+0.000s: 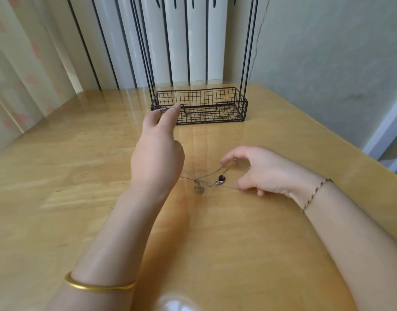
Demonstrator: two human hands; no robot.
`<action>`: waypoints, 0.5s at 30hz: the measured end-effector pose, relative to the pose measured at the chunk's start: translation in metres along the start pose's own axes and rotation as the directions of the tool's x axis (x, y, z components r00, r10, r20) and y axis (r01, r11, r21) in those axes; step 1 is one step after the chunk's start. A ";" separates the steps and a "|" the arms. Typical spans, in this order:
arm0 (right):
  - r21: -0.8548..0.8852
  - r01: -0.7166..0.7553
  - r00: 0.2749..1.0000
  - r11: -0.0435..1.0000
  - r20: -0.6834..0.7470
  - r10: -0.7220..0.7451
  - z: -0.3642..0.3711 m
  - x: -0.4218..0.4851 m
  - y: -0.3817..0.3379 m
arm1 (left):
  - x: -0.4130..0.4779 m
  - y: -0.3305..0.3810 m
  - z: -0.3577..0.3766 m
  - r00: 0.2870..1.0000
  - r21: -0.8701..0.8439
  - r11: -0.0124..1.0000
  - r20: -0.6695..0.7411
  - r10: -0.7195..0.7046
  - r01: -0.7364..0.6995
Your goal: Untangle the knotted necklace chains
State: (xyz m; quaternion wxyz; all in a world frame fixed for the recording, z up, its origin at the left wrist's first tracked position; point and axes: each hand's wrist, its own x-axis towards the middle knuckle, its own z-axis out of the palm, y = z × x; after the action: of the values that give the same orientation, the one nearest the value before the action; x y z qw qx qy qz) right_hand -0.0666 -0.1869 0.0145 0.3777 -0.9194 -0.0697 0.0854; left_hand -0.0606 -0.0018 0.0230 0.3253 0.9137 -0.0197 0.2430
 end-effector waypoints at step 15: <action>0.027 0.088 0.945 0.996 -0.319 -0.075 -0.011 0.031 0.000 | 0.000 -0.010 0.011 0.990 0.036 0.999 0.142 -0.024 0.019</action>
State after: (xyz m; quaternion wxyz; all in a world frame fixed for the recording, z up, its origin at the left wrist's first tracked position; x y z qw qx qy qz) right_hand -0.0343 -0.1881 0.0188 0.4060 -0.9095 -0.0440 -0.0778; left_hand -0.0539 -0.0008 0.0100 0.3101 0.9342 -0.0288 0.1739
